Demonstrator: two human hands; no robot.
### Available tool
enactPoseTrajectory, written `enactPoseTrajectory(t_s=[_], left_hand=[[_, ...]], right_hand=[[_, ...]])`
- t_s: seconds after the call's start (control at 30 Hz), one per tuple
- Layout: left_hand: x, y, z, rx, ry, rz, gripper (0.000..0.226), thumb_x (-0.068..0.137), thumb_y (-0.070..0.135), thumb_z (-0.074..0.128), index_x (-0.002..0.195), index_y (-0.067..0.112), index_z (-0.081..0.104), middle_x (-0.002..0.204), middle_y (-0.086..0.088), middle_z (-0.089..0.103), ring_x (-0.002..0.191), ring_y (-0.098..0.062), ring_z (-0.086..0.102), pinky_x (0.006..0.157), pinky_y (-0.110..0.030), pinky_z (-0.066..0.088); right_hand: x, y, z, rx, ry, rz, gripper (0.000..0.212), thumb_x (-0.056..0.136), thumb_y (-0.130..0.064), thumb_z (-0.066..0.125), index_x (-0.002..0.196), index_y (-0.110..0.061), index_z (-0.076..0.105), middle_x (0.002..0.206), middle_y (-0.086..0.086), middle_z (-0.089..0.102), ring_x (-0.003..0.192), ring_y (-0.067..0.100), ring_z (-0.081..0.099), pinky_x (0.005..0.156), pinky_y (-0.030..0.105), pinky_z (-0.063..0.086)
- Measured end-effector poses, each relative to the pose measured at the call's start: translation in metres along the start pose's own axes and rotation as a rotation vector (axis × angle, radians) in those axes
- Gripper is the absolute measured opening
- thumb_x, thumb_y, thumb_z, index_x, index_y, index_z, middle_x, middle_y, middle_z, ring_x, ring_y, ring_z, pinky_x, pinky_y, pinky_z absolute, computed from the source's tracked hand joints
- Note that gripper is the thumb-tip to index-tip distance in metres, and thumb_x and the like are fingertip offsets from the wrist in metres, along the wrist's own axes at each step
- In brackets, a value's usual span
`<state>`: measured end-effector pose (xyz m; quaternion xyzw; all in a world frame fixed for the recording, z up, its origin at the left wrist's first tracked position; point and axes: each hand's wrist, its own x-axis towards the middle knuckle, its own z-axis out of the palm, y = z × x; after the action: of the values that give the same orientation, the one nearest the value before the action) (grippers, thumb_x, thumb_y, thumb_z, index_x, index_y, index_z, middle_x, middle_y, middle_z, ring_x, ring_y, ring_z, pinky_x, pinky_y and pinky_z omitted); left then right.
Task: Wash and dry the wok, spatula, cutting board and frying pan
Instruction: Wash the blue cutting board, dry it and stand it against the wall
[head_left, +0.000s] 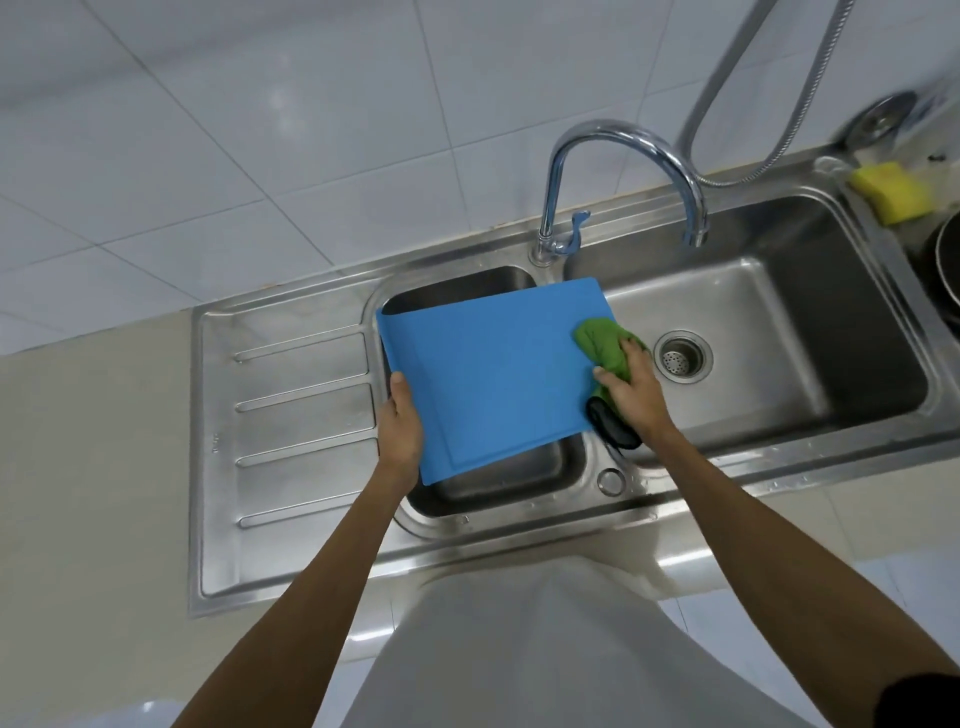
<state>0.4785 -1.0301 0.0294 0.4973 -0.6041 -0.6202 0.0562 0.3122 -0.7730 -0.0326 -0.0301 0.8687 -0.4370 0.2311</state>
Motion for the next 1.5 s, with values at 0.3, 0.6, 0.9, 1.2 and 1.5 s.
enactPoseTrajectory(t_s=[0.3,0.6,0.9,1.2,1.5], left_hand=[[-0.011,0.011,0.009,0.036,0.018,0.144,0.036,0.105,0.054,0.028,0.103,0.037,0.06,0.102,0.014,0.07,0.097,-0.01,0.068,0.077,-0.023,0.055],[-0.006,0.011,0.007,0.022,-0.004,0.176,0.054,0.108,0.048,0.023,0.102,0.02,0.069,0.098,-0.004,0.075,0.093,-0.01,0.071,0.078,-0.02,0.055],[-0.024,0.005,0.004,0.1,0.082,0.301,0.054,0.107,0.043,0.032,0.08,0.005,0.061,0.066,-0.006,0.056,0.062,-0.012,0.05,0.059,-0.037,0.044],[-0.017,0.005,-0.058,0.123,0.058,0.147,0.063,0.104,0.054,0.033,0.09,0.002,0.066,0.084,-0.005,0.072,0.076,-0.018,0.069,0.063,-0.025,0.052],[-0.012,-0.023,-0.07,0.212,0.067,0.039,0.067,0.103,0.056,0.031,0.1,-0.003,0.064,0.099,-0.016,0.071,0.092,-0.032,0.068,0.075,-0.038,0.051]], right_hand=[[-0.057,-0.067,0.086,0.028,-0.148,-0.361,0.065,0.097,-0.018,0.065,0.154,-0.014,0.035,0.163,0.005,0.028,0.153,0.024,0.018,0.125,0.044,0.015],[-0.098,-0.112,0.157,-0.132,-0.086,-0.579,0.059,0.101,-0.01,0.048,0.157,-0.016,0.027,0.165,0.007,0.021,0.154,0.023,0.011,0.126,0.049,0.008],[-0.026,-0.16,0.146,-0.216,-0.123,-0.607,0.05,0.107,-0.023,0.042,0.156,-0.021,0.032,0.165,0.009,0.024,0.153,0.029,0.018,0.121,0.053,0.01],[0.038,-0.109,0.069,-0.412,-0.014,-0.309,0.07,0.088,0.01,0.051,0.152,-0.016,0.04,0.16,0.015,0.028,0.142,0.037,0.034,0.109,0.05,0.038],[0.018,-0.052,0.028,-0.428,0.02,-0.129,0.056,0.097,-0.005,0.052,0.15,-0.006,0.033,0.146,0.024,0.038,0.127,0.045,0.043,0.104,0.056,0.039]])
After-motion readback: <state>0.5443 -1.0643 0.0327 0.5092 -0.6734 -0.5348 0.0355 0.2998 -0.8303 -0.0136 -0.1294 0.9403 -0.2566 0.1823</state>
